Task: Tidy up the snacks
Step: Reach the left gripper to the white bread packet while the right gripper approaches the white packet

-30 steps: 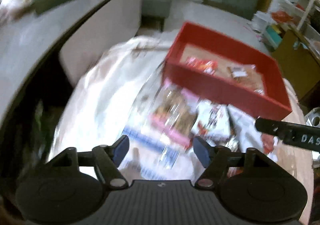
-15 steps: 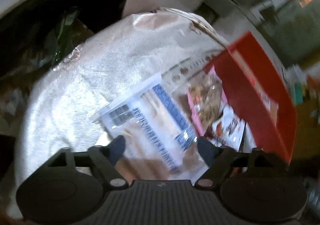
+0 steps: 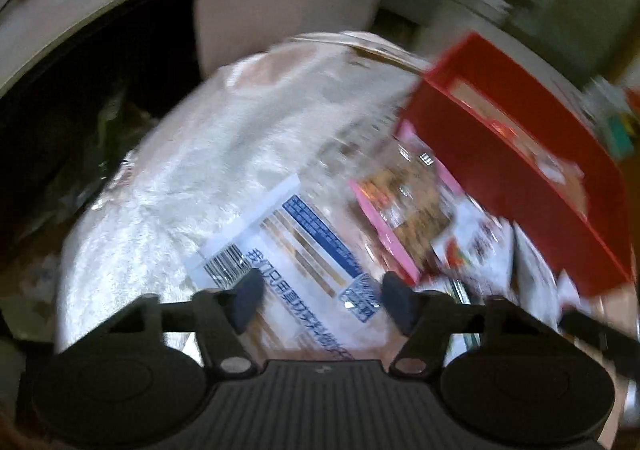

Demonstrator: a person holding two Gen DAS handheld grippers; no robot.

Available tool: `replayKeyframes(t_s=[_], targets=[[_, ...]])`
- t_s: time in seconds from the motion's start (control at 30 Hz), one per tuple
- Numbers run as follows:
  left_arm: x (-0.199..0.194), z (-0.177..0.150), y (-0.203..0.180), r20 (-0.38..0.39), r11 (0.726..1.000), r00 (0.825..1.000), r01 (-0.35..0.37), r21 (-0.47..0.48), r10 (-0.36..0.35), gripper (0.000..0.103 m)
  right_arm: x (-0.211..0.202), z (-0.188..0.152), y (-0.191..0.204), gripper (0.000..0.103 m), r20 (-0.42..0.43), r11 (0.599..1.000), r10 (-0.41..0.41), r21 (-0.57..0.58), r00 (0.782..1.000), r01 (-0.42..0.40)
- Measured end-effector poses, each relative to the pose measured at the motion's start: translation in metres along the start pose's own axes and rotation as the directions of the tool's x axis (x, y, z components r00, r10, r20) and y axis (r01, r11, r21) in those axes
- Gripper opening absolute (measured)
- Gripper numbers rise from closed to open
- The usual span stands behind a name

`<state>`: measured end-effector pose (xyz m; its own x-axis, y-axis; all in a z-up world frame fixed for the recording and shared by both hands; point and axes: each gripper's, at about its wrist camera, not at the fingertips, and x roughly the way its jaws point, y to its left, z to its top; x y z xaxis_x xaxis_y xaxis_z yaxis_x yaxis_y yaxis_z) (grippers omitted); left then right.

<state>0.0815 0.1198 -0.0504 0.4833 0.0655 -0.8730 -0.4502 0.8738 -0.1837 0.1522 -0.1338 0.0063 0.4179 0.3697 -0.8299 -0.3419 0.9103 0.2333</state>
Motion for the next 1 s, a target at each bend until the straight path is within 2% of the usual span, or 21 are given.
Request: replayKeyframes(t_s=[0.07, 0.13, 0.23, 0.3, 0.33, 0.4, 0.43, 0.47, 0.5, 0.53, 0.57, 0.63, 0.7, 0.77, 0.8, 0.83, 1.0], targets=[[-0.005, -0.012, -0.002, -0.023, 0.995, 1.000, 0.007, 0.103, -0.005, 0.049, 0.000, -0.001, -0.002, 0.080, 0.000, 1.000, -0.008, 0.002, 1.000, 0.008], [-0.011, -0.025, 0.003, -0.040, 0.987, 0.999, 0.021, 0.162, -0.015, 0.046, -0.001, -0.002, -0.002, 0.080, -0.003, 1.000, -0.014, 0.002, 1.000, 0.014], [-0.021, -0.037, 0.011, -0.102, 0.973, 0.990, 0.116, 0.198, -0.097, 0.047, -0.003, -0.004, -0.005, 0.080, -0.008, 1.000, -0.009, 0.007, 1.000, 0.009], [-0.029, -0.039, 0.023, -0.127, 0.978, 0.981, 0.163, 0.134, -0.146, 0.049, -0.003, -0.004, -0.005, 0.080, -0.013, 1.000, -0.003, 0.003, 1.000, 0.003], [-0.031, -0.040, 0.032, -0.123, 0.983, 0.980, 0.166, 0.080, -0.155, 0.054, -0.003, -0.005, -0.005, 0.080, -0.018, 1.000, 0.002, 0.003, 1.000, -0.002], [-0.029, -0.037, 0.047, -0.111, 0.992, 0.986, 0.125, -0.030, -0.127, 0.061, -0.001, -0.005, -0.005, 0.081, -0.031, 1.000, 0.009, 0.007, 0.999, -0.008], [-0.026, -0.034, 0.049, -0.115, 0.992, 0.987, 0.107, -0.071, -0.115, 0.061, 0.000, -0.006, -0.006, 0.081, -0.036, 1.000, 0.009, 0.012, 0.999, -0.009], [-0.025, -0.032, 0.051, -0.105, 0.987, 0.987, 0.107, -0.118, -0.120, 0.061, 0.001, -0.006, -0.006, 0.081, -0.039, 1.000, 0.008, 0.021, 0.999, -0.007], [-0.025, -0.031, 0.051, -0.083, 0.981, 0.988, 0.118, -0.155, -0.132, 0.067, 0.001, -0.005, -0.007, 0.081, -0.039, 0.999, 0.008, 0.033, 0.999, -0.007], [-0.025, -0.029, 0.047, -0.065, 0.977, 0.989, 0.118, -0.176, -0.131, 0.077, 0.000, -0.004, -0.007, 0.081, -0.035, 0.999, 0.014, 0.045, 0.999, -0.013], [-0.023, -0.028, 0.040, -0.058, 0.978, 0.991, 0.108, -0.178, -0.120, 0.082, 0.000, -0.003, -0.006, 0.082, -0.031, 0.999, 0.024, 0.049, 0.999, -0.023], [-0.012, -0.024, 0.023, -0.071, 0.990, 0.997, 0.031, -0.141, -0.042, 0.091, 0.000, -0.002, -0.004, 0.084, -0.024, 0.998, 0.028, 0.049, 0.999, -0.027], [-0.002, -0.026, 0.011, -0.067, 0.994, 0.996, -0.070, -0.088, 0.064, 0.090, 0.001, -0.003, -0.003, 0.084, -0.029, 0.999, 0.029, 0.045, 0.999, -0.027], [0.010, -0.031, 0.011, -0.089, 0.991, 0.991, -0.111, -0.080, 0.104, 0.086, 0.004, -0.004, -0.004, 0.084, -0.039, 0.999, 0.028, 0.041, 0.999, -0.026], [0.009, -0.033, 0.011, -0.080, 0.991, 0.991, -0.114, -0.077, 0.108, 0.082, 0.005, -0.005, -0.005, 0.084, -0.044, 0.999, 0.025, 0.038, 0.999, -0.024], [0.008, -0.032, 0.011, -0.081, 0.991, 0.990, -0.119, -0.056, 0.114, 0.073, 0.006, -0.006, -0.006, 0.084, -0.048, 0.999, 0.022, 0.037, 0.999, -0.020], [-0.004, -0.037, 0.032, -0.093, 0.999, 0.994, -0.052, 0.014, 0.053, 0.066, 0.005, -0.004, -0.018, 0.084, -0.051, 0.997, 0.016, 0.075, 0.999, -0.012]])
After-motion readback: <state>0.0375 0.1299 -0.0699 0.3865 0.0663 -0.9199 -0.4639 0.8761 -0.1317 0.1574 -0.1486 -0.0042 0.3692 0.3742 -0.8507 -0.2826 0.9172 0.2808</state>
